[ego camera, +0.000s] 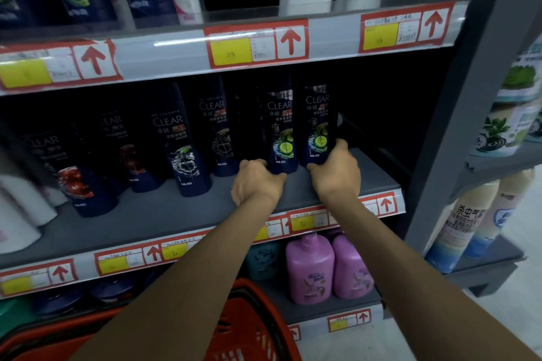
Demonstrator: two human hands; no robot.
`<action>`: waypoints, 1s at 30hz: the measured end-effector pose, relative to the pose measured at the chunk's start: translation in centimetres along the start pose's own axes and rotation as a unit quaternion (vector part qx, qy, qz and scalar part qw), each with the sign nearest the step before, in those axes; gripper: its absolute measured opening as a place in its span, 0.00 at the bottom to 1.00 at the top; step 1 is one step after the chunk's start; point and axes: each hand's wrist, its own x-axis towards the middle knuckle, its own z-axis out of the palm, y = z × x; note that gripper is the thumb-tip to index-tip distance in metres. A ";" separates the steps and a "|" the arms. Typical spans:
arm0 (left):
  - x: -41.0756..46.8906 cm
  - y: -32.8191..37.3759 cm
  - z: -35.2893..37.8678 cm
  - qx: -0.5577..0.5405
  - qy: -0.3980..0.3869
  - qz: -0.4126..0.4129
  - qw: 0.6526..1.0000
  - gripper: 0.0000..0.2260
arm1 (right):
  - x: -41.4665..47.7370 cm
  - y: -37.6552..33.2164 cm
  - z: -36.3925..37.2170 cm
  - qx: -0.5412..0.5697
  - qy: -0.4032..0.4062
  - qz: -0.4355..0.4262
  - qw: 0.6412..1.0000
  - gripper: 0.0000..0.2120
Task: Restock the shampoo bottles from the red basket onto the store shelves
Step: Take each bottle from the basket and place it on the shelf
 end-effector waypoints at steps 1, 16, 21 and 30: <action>-0.3 -0.2 -0.5 -0.002 -0.012 0.006 1.000 0.22 | -0.1 0.1 -0.4 0.012 0.002 -0.002 1.000 0.28; -4.3 -12.1 -11.2 -0.126 0.111 -0.012 0.986 0.11 | -8.5 -9.2 3.7 0.152 -0.153 -0.042 0.976 0.09; -2.2 -13.8 -11.4 -0.168 0.025 -0.039 0.985 0.23 | -9.7 -11.9 7.6 0.248 -0.253 0.049 0.934 0.24; -0.7 -14.0 -11.5 -0.221 -0.046 -0.059 0.972 0.26 | -10.8 -12.3 8.1 0.281 -0.263 0.074 0.920 0.23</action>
